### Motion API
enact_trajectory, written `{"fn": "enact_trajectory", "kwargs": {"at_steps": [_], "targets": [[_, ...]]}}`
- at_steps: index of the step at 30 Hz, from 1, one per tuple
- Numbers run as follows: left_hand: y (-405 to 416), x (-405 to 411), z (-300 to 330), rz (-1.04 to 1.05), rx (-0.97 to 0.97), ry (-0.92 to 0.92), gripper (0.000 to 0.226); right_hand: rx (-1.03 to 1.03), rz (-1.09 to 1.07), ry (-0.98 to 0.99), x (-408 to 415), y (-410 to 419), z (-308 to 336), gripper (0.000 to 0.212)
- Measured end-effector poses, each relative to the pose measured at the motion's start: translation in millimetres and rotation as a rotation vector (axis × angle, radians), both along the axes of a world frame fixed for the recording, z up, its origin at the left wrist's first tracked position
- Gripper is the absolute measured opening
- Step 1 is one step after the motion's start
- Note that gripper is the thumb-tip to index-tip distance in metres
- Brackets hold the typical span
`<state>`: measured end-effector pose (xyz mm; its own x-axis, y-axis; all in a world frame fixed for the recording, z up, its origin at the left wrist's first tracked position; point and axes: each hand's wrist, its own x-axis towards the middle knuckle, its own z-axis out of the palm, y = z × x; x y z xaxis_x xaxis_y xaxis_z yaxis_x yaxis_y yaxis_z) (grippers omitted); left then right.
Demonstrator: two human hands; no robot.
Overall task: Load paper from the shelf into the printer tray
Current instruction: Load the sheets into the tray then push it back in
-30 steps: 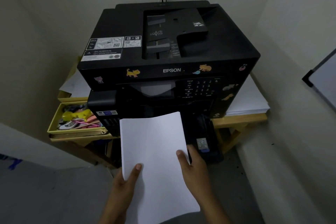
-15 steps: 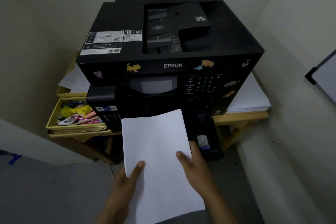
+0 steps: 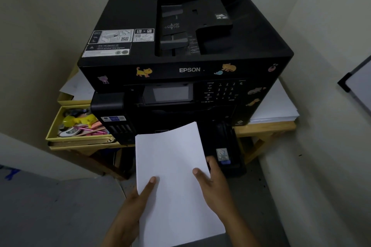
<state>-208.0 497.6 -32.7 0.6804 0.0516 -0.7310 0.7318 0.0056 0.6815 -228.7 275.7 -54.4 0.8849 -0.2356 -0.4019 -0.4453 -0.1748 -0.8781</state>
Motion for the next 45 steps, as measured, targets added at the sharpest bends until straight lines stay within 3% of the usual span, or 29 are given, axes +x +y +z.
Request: {"fn": "enact_trajectory", "kwargs": {"at_steps": [3,9,12,16,22,31,35,40,45], "targets": [[3,6,5,0.028,-0.057,0.073,0.067,0.053,-0.027,-0.001,0,-2,-2,0.054],[1,8,8,0.111,-0.142,0.107,0.053,0.119,-0.094,0.006,0,-7,3,0.047],[6,5,6,0.088,-0.133,0.098,0.055,0.132,-0.121,0.010,-2,-11,4,0.052],[10,3,6,0.018,-0.033,0.075,0.055,0.132,-0.124,0.007,-5,-20,5,0.029],[14,3,12,0.018,0.049,0.052,0.048,0.145,-0.177,0.051,-11,-38,7,0.033],[41,5,18,-0.041,0.214,0.073,0.061,0.180,-0.157,0.170,-7,-58,13,0.035],[48,4,29,-0.091,0.270,0.073,0.057,0.189,-0.168,0.177,4,-68,19,0.025],[63,5,23,-0.087,0.258,0.146,0.074,0.173,-0.188,0.187,18,-79,24,0.031],[51,7,38,-0.116,0.183,0.179,0.046,0.132,-0.146,0.222,29,-79,19,0.031]]}}
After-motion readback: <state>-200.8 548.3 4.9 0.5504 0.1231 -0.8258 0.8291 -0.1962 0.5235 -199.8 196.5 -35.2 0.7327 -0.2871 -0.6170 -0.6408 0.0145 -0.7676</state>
